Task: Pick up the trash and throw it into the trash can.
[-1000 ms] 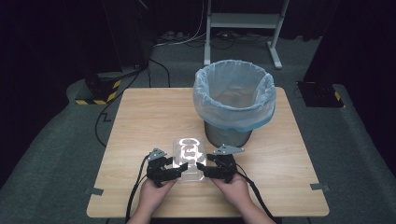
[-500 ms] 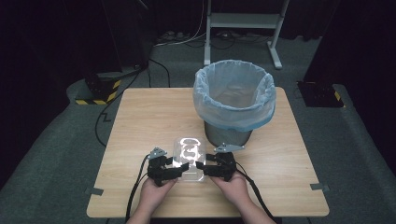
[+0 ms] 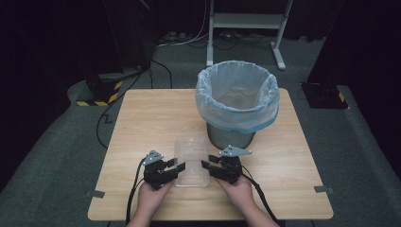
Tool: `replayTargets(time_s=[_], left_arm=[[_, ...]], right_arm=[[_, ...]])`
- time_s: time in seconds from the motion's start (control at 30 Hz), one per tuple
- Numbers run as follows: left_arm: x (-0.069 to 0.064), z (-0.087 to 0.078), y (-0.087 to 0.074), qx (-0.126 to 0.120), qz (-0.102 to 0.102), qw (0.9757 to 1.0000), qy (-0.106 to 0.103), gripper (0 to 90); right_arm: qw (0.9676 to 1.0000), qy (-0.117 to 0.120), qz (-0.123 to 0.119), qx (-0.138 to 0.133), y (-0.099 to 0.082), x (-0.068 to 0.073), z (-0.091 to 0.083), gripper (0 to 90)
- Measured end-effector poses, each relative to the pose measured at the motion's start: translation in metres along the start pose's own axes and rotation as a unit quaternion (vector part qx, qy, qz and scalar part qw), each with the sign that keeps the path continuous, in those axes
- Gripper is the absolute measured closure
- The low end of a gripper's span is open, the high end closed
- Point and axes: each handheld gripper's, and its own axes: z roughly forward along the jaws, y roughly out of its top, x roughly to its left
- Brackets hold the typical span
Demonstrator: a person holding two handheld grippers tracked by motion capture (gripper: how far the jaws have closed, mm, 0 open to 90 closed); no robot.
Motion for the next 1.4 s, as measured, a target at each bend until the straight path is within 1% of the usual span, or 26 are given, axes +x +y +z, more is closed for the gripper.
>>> replayTargets(time_s=[0.13,0.17,0.2,0.3,0.37,0.43,0.47,0.5,0.53,0.63,0.67,0.7,0.73,0.77,0.8,0.9,0.93,1.07,1.1,1.17,1.23,1.27,1.3,1.33,1.37,1.4], left_arm=[[-0.004,-0.005,0.001,-0.018,0.018,0.9996,0.015,63.3],[-0.007,-0.006,0.001,-0.026,0.031,0.9988,0.029,65.5],[-0.007,-0.006,0.001,-0.026,0.031,0.9988,0.029,67.8],[-0.011,-0.008,-0.001,-0.038,0.048,0.9971,0.045,72.0],[-0.012,-0.009,-0.001,-0.044,0.050,0.9967,0.047,72.8],[-0.016,-0.013,-0.001,-0.065,0.064,0.9947,0.048,74.7],[-0.016,-0.013,-0.001,-0.065,0.064,0.9947,0.048,75.1],[-0.019,-0.017,0.001,-0.078,0.075,0.9929,0.050,75.5],[-0.019,-0.017,0.001,-0.078,0.075,0.9929,0.050,75.5],[-0.026,-0.023,0.005,-0.099,0.092,0.9891,0.058,75.7],[-0.030,-0.027,0.008,-0.112,0.101,0.9867,0.062,75.7],[-0.030,-0.027,0.008,-0.112,0.101,0.9867,0.062,75.8],[-0.034,-0.032,0.011,-0.124,0.107,0.9844,0.065,76.2],[-0.034,-0.032,0.011,-0.124,0.107,0.9844,0.065,76.3],[-0.036,-0.034,0.013,-0.130,0.110,0.9832,0.066,76.3],[-0.043,-0.042,0.019,-0.148,0.121,0.9789,0.072,76.5],[-0.044,-0.044,0.021,-0.152,0.122,0.9782,0.071,76.5],[-0.051,-0.056,0.031,-0.180,0.136,0.9713,0.075,76.7],[-0.054,-0.061,0.034,-0.193,0.140,0.9683,0.075,76.7],[-0.056,-0.065,0.037,-0.197,0.141,0.9672,0.075,76.7],[-0.060,-0.071,0.040,-0.210,0.146,0.9637,0.076,76.7],[-0.063,-0.075,0.043,-0.219,0.150,0.9611,0.077,76.7],[-0.064,-0.078,0.044,-0.223,0.155,0.9594,0.078,76.9],[-0.067,-0.081,0.047,-0.229,0.155,0.9579,0.078,76.9],[-0.069,-0.083,0.049,-0.234,0.158,0.9560,0.078,77.1],[-0.070,-0.086,0.052,-0.239,0.164,0.9537,0.079,77.1]], right_arm=[[0.9992,-0.017,-0.024,-0.027,0.002,0.005,-0.008,69.5],[0.9989,-0.021,-0.029,-0.032,0.003,0.006,-0.009,72.1],[0.9984,-0.027,-0.035,-0.035,0.004,0.007,-0.010,74.8],[0.9971,-0.038,-0.050,-0.043,0.004,0.010,-0.012,77.7],[0.9968,-0.040,-0.051,-0.046,0.004,0.010,-0.013,78.3],[0.9953,-0.046,-0.060,-0.061,0.004,0.012,-0.016,79.2],[0.9953,-0.046,-0.060,-0.061,0.004,0.012,-0.016,79.2],[0.9940,-0.048,-0.066,-0.073,0.006,0.013,-0.019,79.6],[0.9940,-0.048,-0.066,-0.073,0.006,0.013,-0.019,79.6],[0.9901,-0.056,-0.085,-0.097,0.013,0.019,-0.028,79.8],[0.9887,-0.058,-0.091,-0.104,0.015,0.021,-0.031,79.8],[0.9887,-0.058,-0.091,-0.104,0.015,0.021,-0.031,79.8],[0.9867,-0.062,-0.098,-0.114,0.021,0.025,-0.036,79.6],[0.9859,-0.063,-0.100,-0.118,0.022,0.026,-0.038,79.6],[0.9859,-0.063,-0.100,-0.118,0.022,0.026,-0.038,79.6],[0.9816,-0.065,-0.114,-0.139,0.033,0.032,-0.047,79.5],[0.9816,-0.065,-0.114,-0.139,0.033,0.032,-0.047,79.5],[0.9764,-0.067,-0.126,-0.162,0.043,0.039,-0.057,79.5],[0.9733,-0.067,-0.134,-0.174,0.049,0.044,-0.062,79.5],[0.9725,-0.066,-0.134,-0.178,0.051,0.046,-0.064,79.5],[0.9698,-0.063,-0.140,-0.190,0.057,0.051,-0.071,79.5],[0.9686,-0.063,-0.143,-0.193,0.059,0.052,-0.073,79.5],[0.9653,-0.063,-0.151,-0.204,0.065,0.056,-0.078,79.3],[0.9653,-0.063,-0.151,-0.204,0.065,0.056,-0.078,79.3],[0.9622,-0.063,-0.157,-0.214,0.071,0.059,-0.083,79.2],[0.9622,-0.063,-0.157,-0.214,0.071,0.059,-0.083,79.2]])
